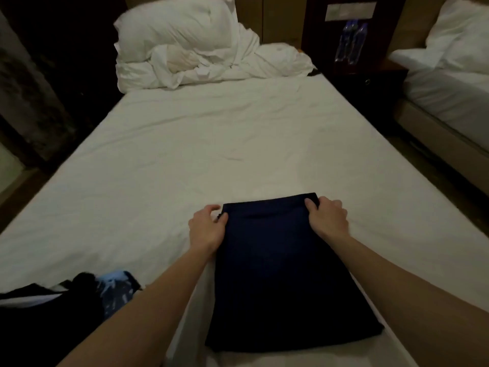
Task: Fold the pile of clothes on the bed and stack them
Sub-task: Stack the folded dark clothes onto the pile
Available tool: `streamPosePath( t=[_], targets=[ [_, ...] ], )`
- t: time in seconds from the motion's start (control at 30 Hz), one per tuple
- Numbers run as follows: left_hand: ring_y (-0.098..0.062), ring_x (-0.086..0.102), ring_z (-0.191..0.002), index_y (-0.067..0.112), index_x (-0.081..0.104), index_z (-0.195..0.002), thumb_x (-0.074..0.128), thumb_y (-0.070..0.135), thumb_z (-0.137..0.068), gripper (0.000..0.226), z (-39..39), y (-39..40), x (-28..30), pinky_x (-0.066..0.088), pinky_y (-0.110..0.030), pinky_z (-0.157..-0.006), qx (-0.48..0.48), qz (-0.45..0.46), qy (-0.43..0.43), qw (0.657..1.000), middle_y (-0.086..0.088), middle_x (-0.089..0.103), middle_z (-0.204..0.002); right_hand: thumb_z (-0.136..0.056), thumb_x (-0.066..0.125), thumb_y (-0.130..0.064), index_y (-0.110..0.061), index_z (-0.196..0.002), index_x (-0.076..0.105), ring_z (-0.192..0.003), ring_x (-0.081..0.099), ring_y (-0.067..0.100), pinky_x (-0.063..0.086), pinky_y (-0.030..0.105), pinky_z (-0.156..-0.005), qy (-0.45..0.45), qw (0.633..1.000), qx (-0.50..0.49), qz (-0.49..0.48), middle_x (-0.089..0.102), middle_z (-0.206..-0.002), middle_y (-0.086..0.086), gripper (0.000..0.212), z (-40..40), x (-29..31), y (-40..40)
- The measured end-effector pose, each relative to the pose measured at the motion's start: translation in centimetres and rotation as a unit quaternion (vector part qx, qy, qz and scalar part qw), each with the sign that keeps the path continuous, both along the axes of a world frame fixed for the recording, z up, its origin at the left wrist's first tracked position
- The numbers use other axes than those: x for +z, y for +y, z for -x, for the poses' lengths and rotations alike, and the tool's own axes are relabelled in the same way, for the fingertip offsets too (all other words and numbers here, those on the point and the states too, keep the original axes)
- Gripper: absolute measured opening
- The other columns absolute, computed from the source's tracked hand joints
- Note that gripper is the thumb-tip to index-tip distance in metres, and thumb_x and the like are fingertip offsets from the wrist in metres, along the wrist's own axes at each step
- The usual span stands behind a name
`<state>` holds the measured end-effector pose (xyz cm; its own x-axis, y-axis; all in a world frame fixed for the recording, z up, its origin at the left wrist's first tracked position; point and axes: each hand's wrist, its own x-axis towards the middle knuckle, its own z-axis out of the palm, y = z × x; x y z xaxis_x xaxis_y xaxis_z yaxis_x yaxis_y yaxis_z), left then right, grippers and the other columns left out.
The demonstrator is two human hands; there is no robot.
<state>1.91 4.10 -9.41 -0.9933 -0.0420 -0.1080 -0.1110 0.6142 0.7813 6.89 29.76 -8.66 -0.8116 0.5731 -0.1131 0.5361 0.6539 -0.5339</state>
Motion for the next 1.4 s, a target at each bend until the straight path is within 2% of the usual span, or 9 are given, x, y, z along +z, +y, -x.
streamPosePath(
  t=[0.07, 0.2, 0.3, 0.43, 0.6, 0.73, 0.83, 1.1, 1.4],
  targets=[
    [-0.031, 0.037, -0.131, 0.021, 0.05, -0.137, 0.048, 0.042, -0.1, 0.043, 0.6, 0.8, -1.5, 0.032, -0.042, -0.108, -0.03, 0.185, 0.046, 0.981, -0.007, 0.045, -0.141, -0.102, 0.035, -0.051, -0.009, -0.118, 0.054, -0.11, 0.049, 0.036, 0.042, 0.045, -0.092, -0.009, 0.997, 0.015, -0.073, 0.051, -0.122, 0.017, 0.049, 0.8, -1.5, 0.1],
    [-0.03, 0.043, -0.12, 0.017, 0.059, -0.123, 0.045, 0.036, -0.102, 0.031, 0.2, 1.5, -2.3, 0.035, -0.041, -0.096, -0.025, 0.23, 0.132, 0.964, -0.009, 0.05, -0.132, -0.102, 0.045, -0.043, -0.009, -0.126, 0.049, -0.109, 0.056, 0.033, 0.042, 0.044, -0.093, 0.045, 0.994, 0.022, -0.096, 0.058, -0.123, 0.012, 0.042, 1.2, -2.6, -0.3],
    [-0.03, 0.054, -0.107, 0.014, 0.061, -0.109, 0.045, 0.03, -0.103, 0.023, -0.3, 1.3, -1.9, 0.04, -0.041, -0.089, 0.01, 0.148, 0.132, 0.98, -0.007, 0.062, -0.113, -0.101, 0.046, -0.044, -0.009, -0.11, 0.058, -0.099, 0.059, 0.031, 0.045, 0.044, -0.089, 0.043, 0.996, 0.022, -0.079, 0.062, -0.109, 0.01, 0.038, 0.9, -2.3, -0.2],
    [-0.023, 0.062, -0.093, 0.013, 0.057, -0.1, 0.045, 0.023, -0.104, 0.015, -2.2, 0.9, 0.2, 0.048, -0.031, -0.075, 0.037, -0.141, 0.051, 0.988, -0.004, 0.065, -0.1, -0.102, 0.047, -0.041, -0.007, -0.102, 0.057, -0.095, 0.053, 0.027, 0.046, 0.041, -0.083, 0.103, 0.994, 0.033, 0.02, 0.05, -0.103, 0.008, 0.036, -0.8, -0.1, -1.4],
    [-0.024, 0.066, -0.096, 0.019, 0.058, -0.101, 0.047, 0.019, -0.104, 0.011, -7.5, -0.6, 5.0, 0.058, -0.039, -0.082, 0.03, -0.26, 0.052, 0.964, -0.005, 0.064, -0.105, -0.105, 0.041, -0.037, -0.009, -0.096, 0.046, -0.074, 0.056, 0.027, 0.039, 0.039, -0.059, 0.191, 0.976, 0.076, 0.072, 0.059, -0.085, 0.009, 0.03, -6.2, 5.5, -3.6],
    [-0.023, 0.067, -0.092, 0.018, 0.058, -0.103, 0.047, 0.017, -0.104, 0.01, -13.0, -2.5, 10.0, 0.057, -0.034, -0.073, 0.022, -0.299, 0.077, 0.951, -0.005, 0.064, -0.106, -0.104, 0.041, -0.042, -0.014, -0.096, 0.044, -0.064, 0.058, 0.028, 0.041, 0.04, -0.054, 0.233, 0.966, 0.105, 0.037, 0.06, -0.073, 0.009, 0.029, -12.4, 10.8, -5.0],
    [-0.026, 0.067, -0.097, 0.018, 0.059, -0.101, 0.05, 0.017, -0.103, 0.009, -17.0, -4.4, 13.9, 0.058, -0.04, -0.081, 0.021, -0.307, 0.091, 0.947, -0.007, 0.065, -0.108, -0.103, 0.043, -0.042, -0.016, -0.097, 0.044, -0.064, 0.056, 0.025, 0.036, 0.036, -0.052, 0.279, 0.954, 0.113, -0.005, 0.059, -0.074, 0.003, 0.027, -16.8, 15.1, -5.9],
    [-0.032, 0.068, -0.101, 0.011, 0.067, -0.104, 0.059, 0.02, -0.099, 0.014, -26.3, -9.7, 22.5, 0.058, -0.046, -0.088, -0.009, -0.326, 0.136, 0.935, -0.014, 0.071, -0.105, -0.101, 0.051, -0.036, -0.015, -0.098, 0.053, -0.079, 0.062, 0.02, 0.052, 0.046, -0.072, 0.381, 0.913, 0.147, 0.02, 0.064, -0.083, -0.003, 0.021, -26.9, 25.4, -9.5],
    [-0.021, 0.069, -0.101, 0.016, 0.069, -0.107, 0.066, 0.027, -0.094, 0.017, -35.4, -17.0, 28.0, 0.057, -0.038, -0.084, 0.011, -0.391, 0.186, 0.901, -0.004, 0.073, -0.106, -0.101, 0.053, -0.036, -0.022, -0.107, 0.057, -0.088, 0.059, -0.002, 0.045, 0.015, -0.073, 0.454, 0.869, 0.187, 0.058, 0.06, -0.091, -0.02, 0.016, -35.5, 30.3, -16.8]
  ],
)
